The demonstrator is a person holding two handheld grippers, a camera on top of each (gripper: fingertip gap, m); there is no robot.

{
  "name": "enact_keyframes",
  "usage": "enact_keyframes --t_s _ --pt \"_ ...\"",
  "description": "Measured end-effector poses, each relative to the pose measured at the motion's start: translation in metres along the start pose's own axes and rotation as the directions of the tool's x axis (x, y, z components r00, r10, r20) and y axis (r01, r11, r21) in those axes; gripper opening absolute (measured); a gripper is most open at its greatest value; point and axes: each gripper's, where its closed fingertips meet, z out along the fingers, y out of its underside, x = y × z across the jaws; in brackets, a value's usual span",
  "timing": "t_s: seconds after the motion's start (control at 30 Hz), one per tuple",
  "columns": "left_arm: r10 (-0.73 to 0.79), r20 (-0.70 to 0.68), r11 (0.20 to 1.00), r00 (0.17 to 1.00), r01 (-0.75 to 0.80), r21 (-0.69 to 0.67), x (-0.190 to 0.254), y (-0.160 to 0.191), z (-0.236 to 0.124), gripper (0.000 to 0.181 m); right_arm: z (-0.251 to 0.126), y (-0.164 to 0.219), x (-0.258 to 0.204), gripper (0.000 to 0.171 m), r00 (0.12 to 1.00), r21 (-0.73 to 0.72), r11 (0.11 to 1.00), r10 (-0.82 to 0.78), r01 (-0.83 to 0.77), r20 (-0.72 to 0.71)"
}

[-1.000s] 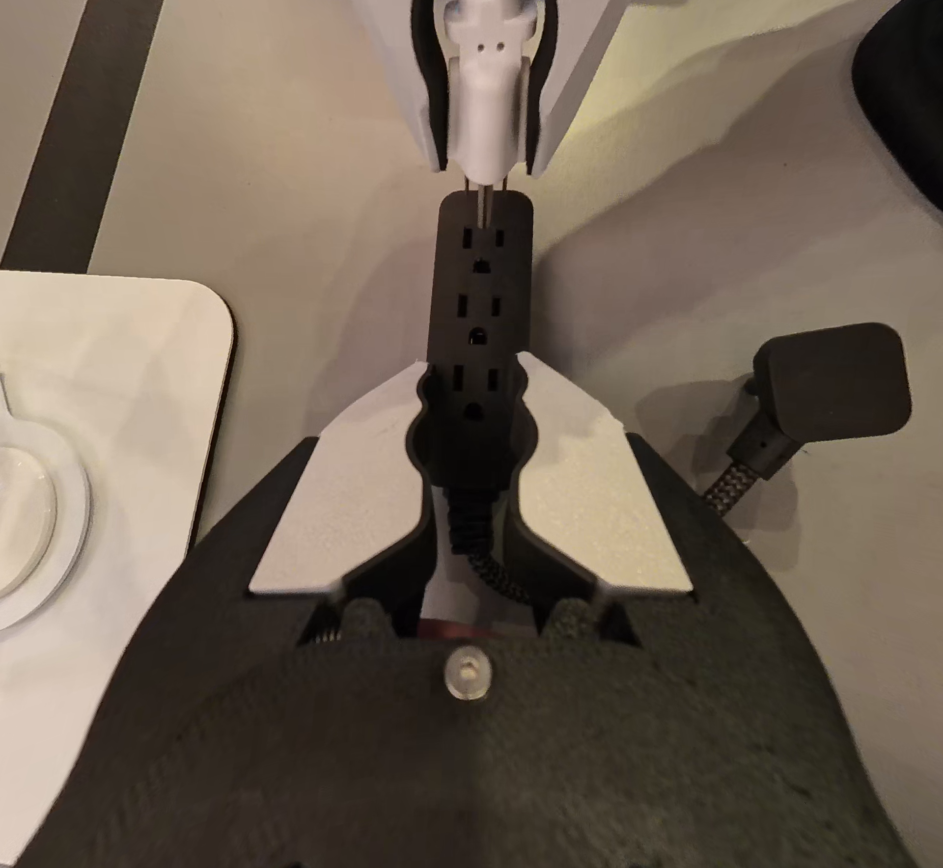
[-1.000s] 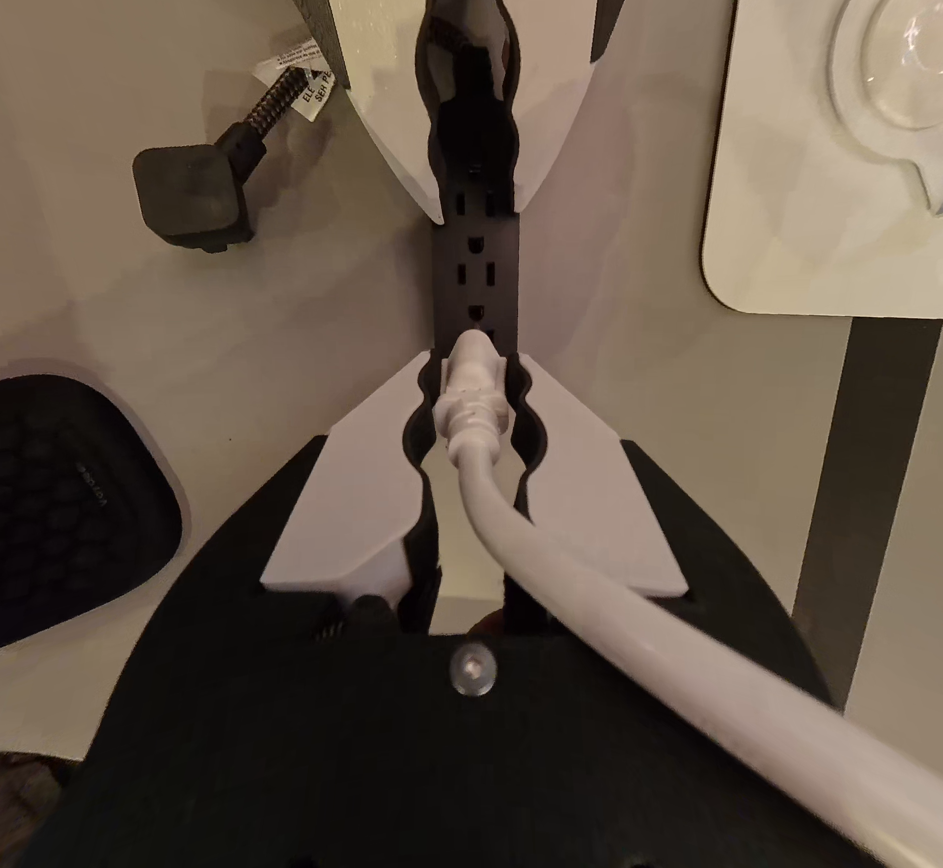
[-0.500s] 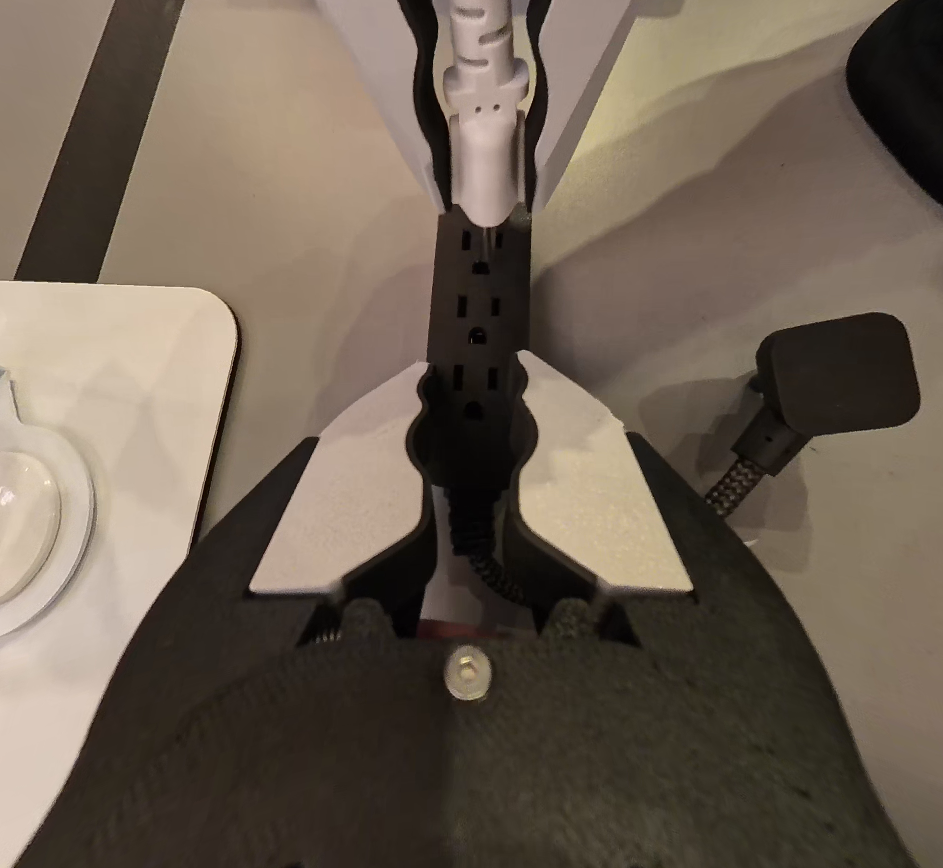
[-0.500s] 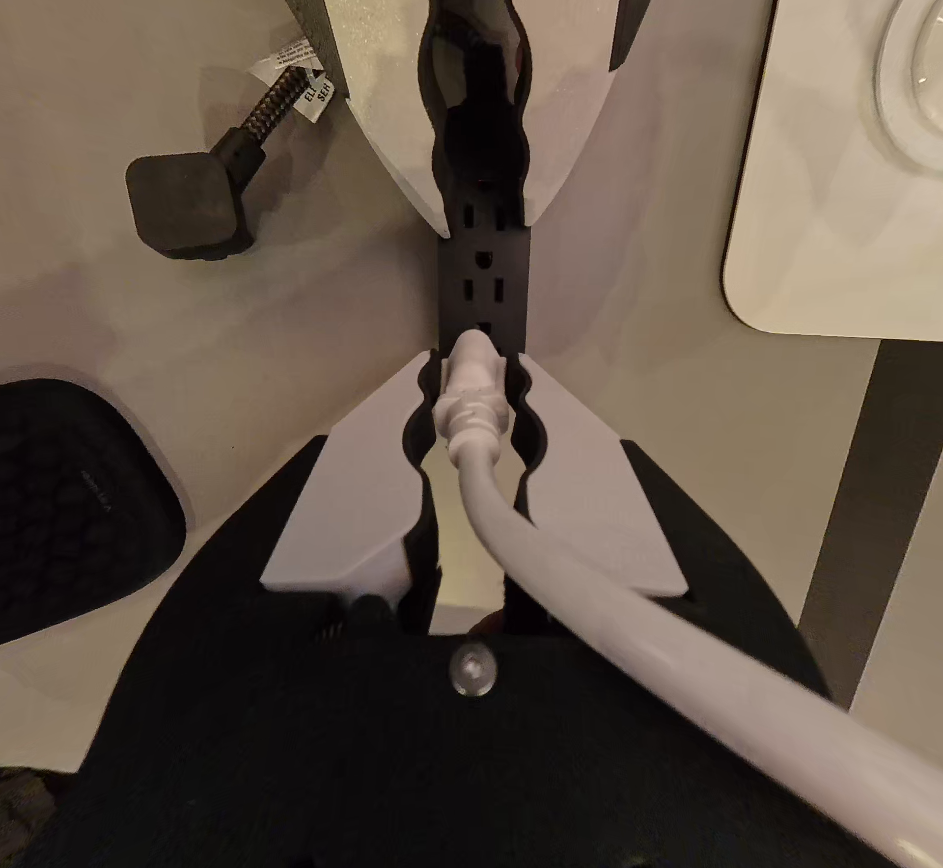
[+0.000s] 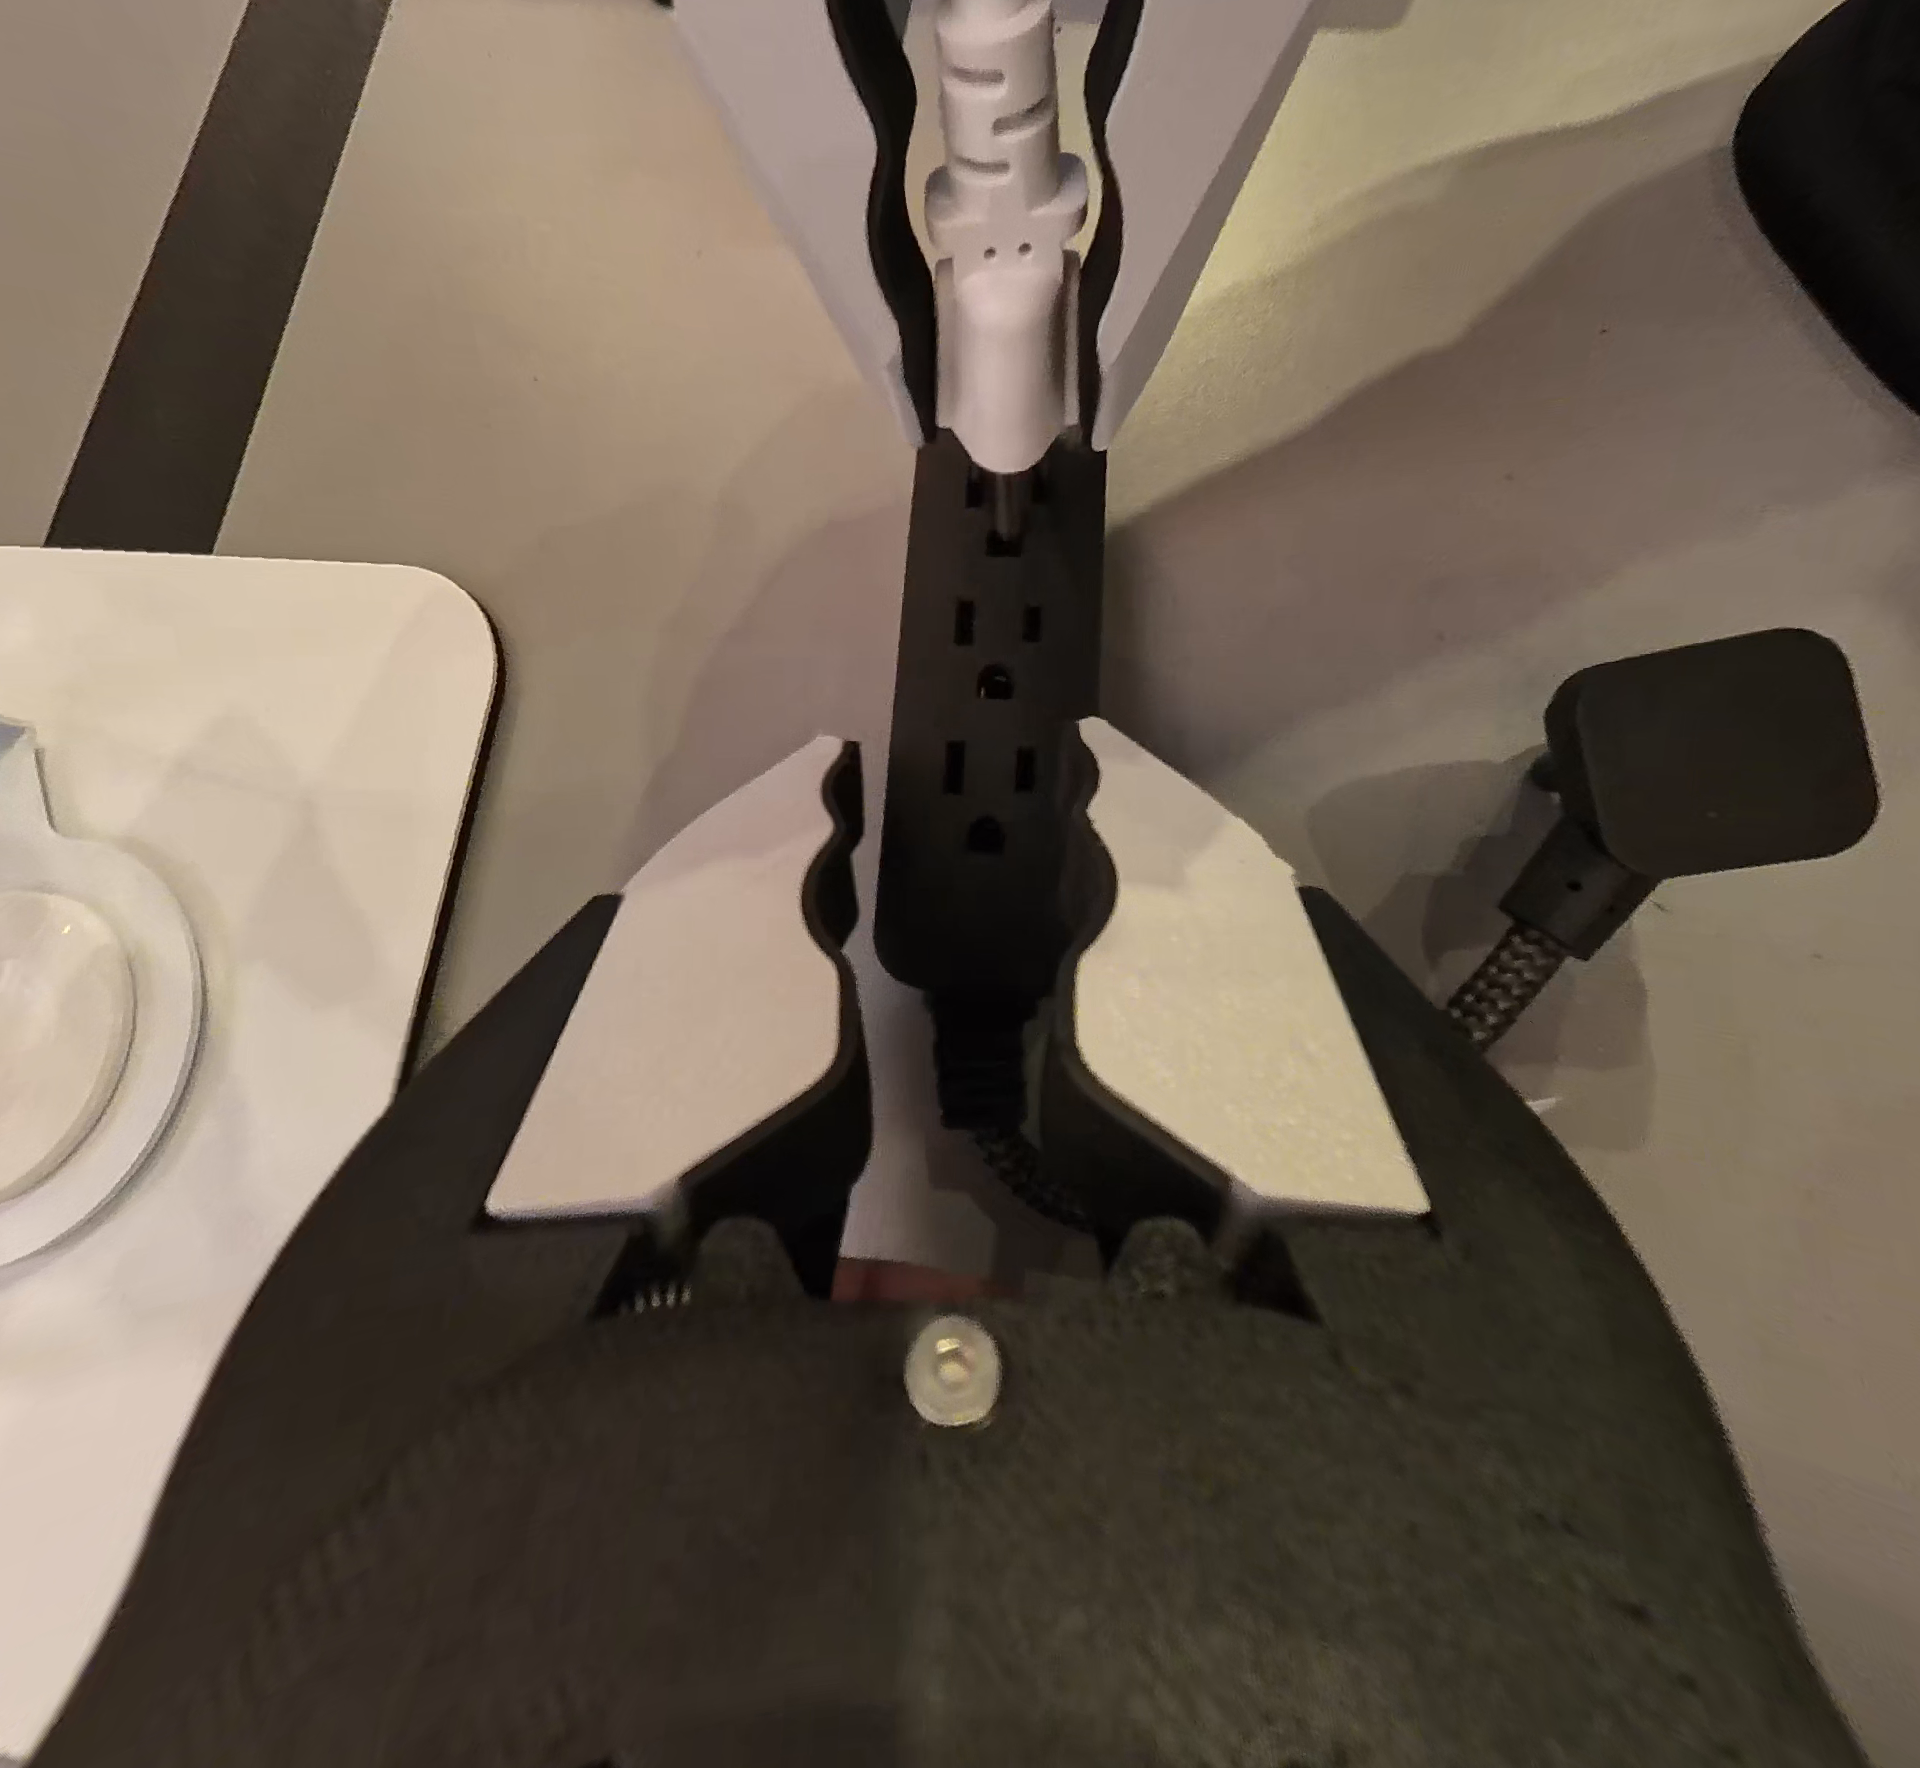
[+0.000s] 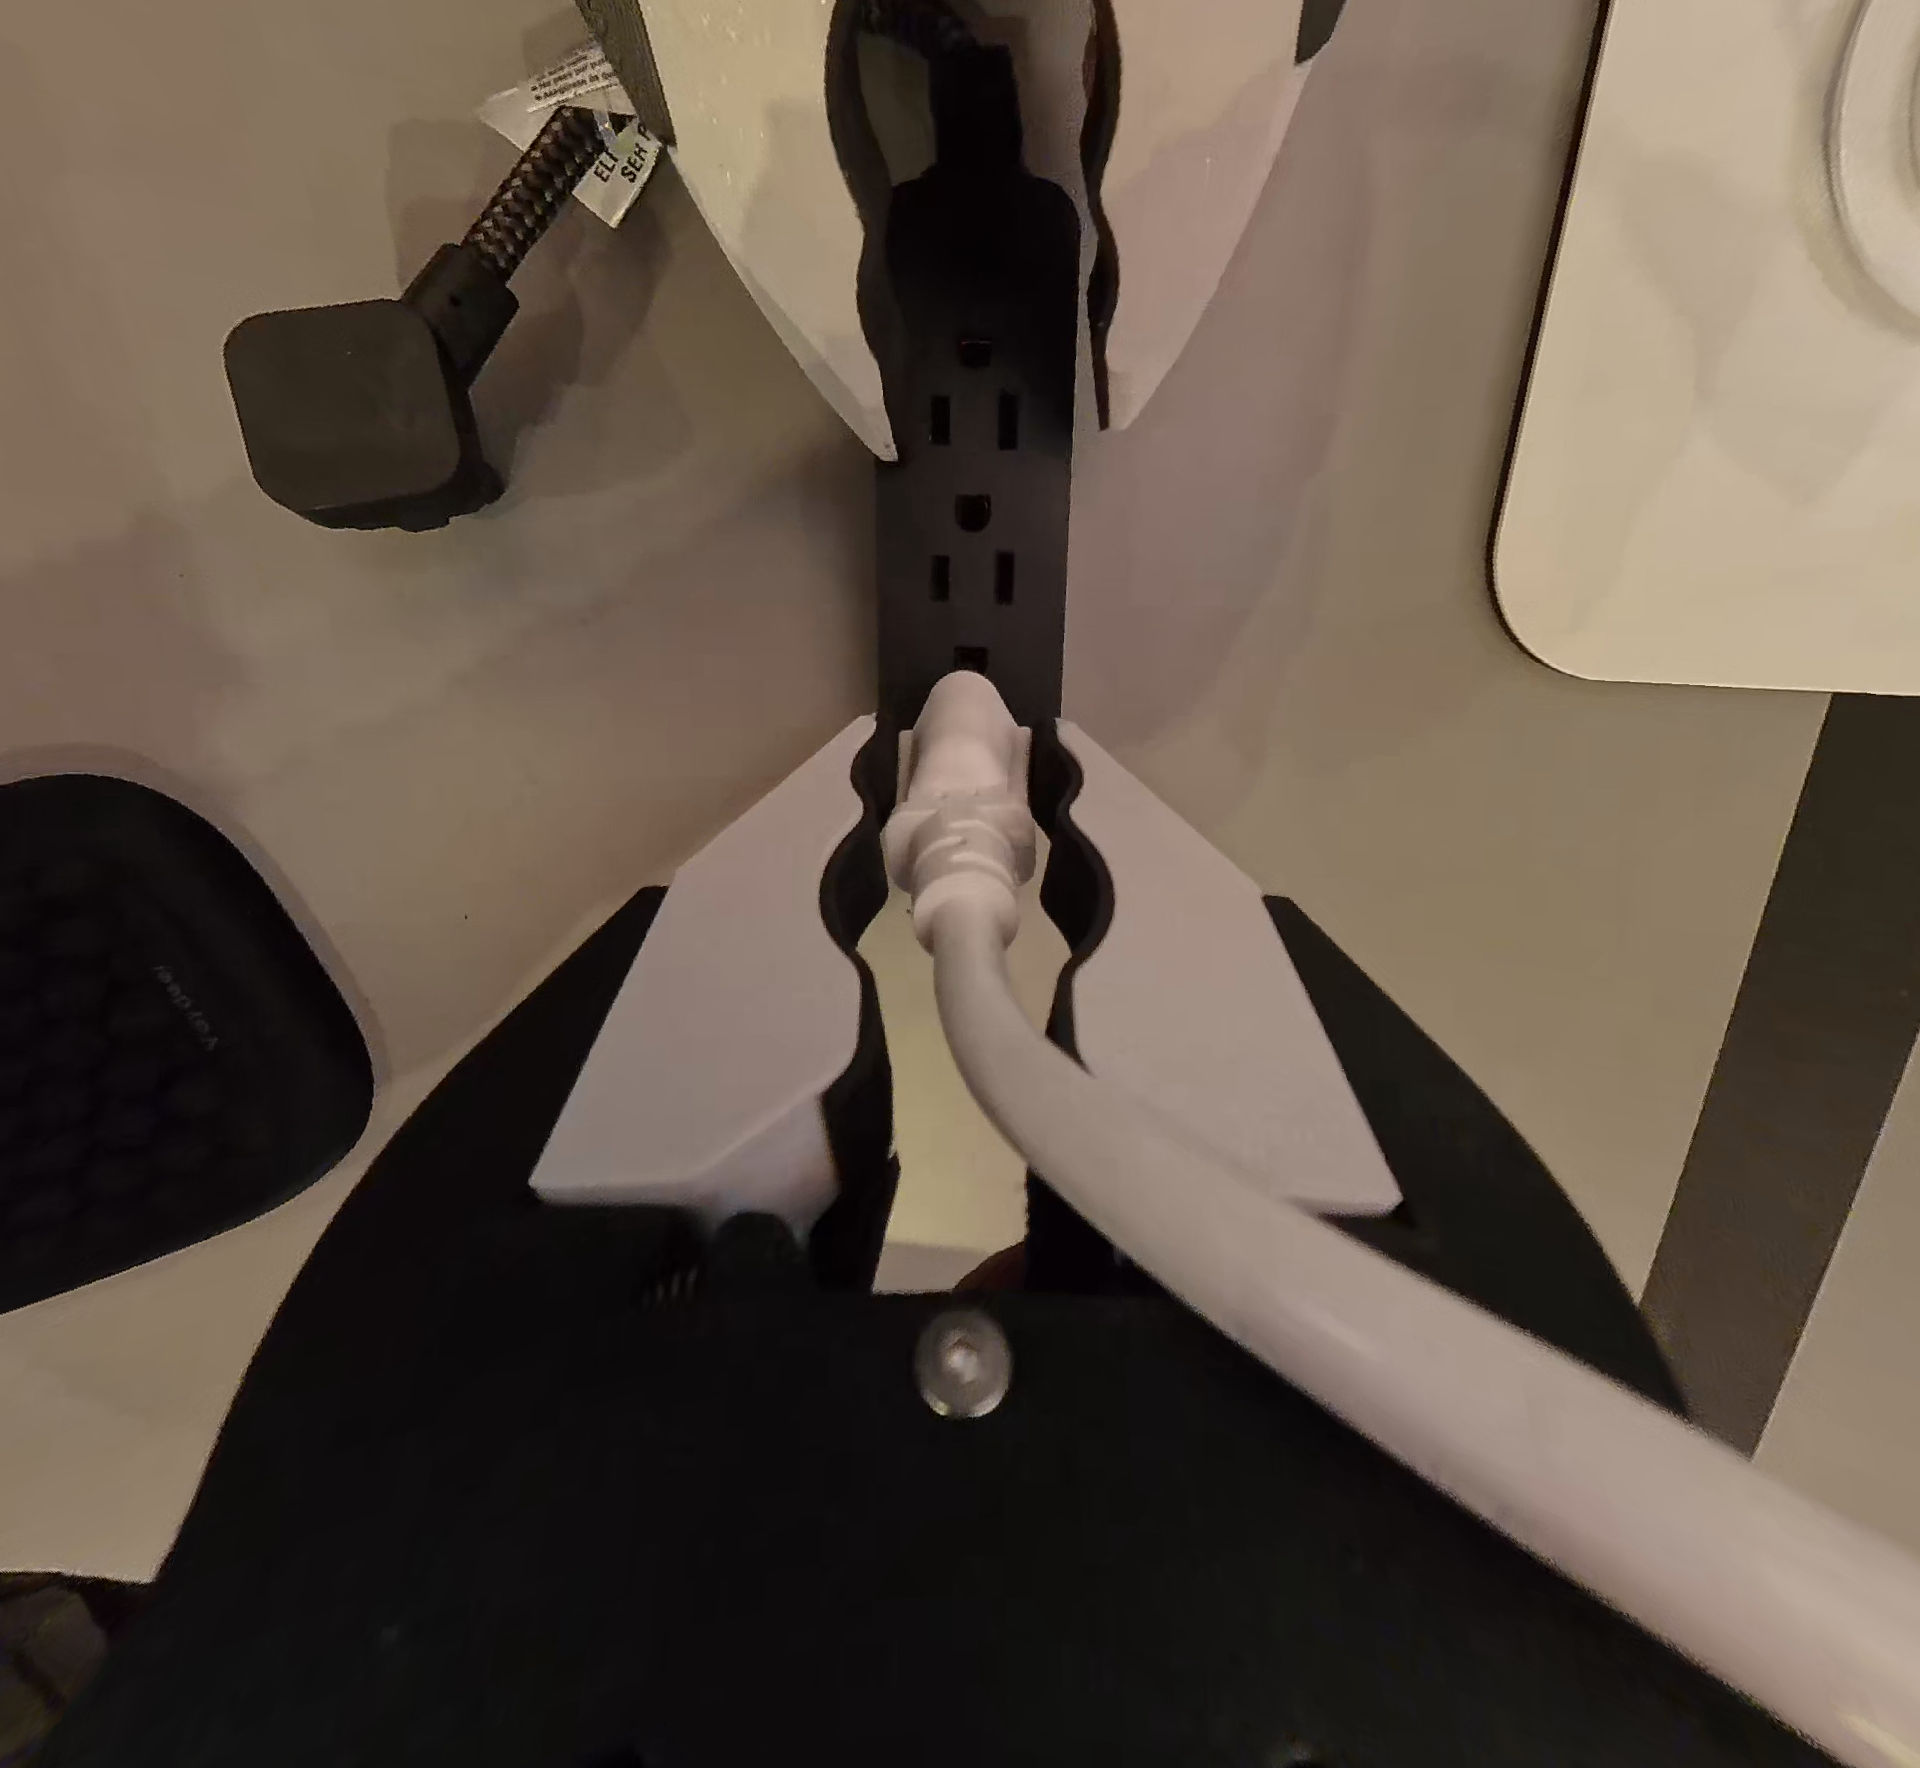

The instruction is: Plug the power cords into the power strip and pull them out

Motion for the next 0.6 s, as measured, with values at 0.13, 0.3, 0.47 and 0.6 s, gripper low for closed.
enact_keyframes --t_s 0.13,0.3,0.47,0.6 --pt "0.002 -0.017 1.000 1.000 -0.002 -0.002 0.0022 0.0005 0.0002 0.031 0.0003 -0.0003 -0.0001 0.024 1.000 -0.011 1.000 -0.010 0.010 -0.001" --pt "-0.006 -0.028 1.000 1.000 0.006 0.005 0.0034 0.0005 0.0004 0.030 0.0011 -0.0019 -0.0008 0.024 1.000 -0.032 0.999 -0.024 0.024 -0.006" --pt "-0.012 -0.032 1.000 0.999 0.012 0.009 0.0034 0.0005 0.0007 0.030 0.0016 -0.0013 -0.0004 0.024 0.999 -0.087 0.995 -0.042 0.040 -0.020" --pt "-0.020 -0.036 1.000 0.999 0.020 0.010 0.0035 0.0006 0.0008 0.030 0.0032 -0.0020 -0.0005 0.024 0.998 -0.132 0.990 -0.056 0.052 -0.021"
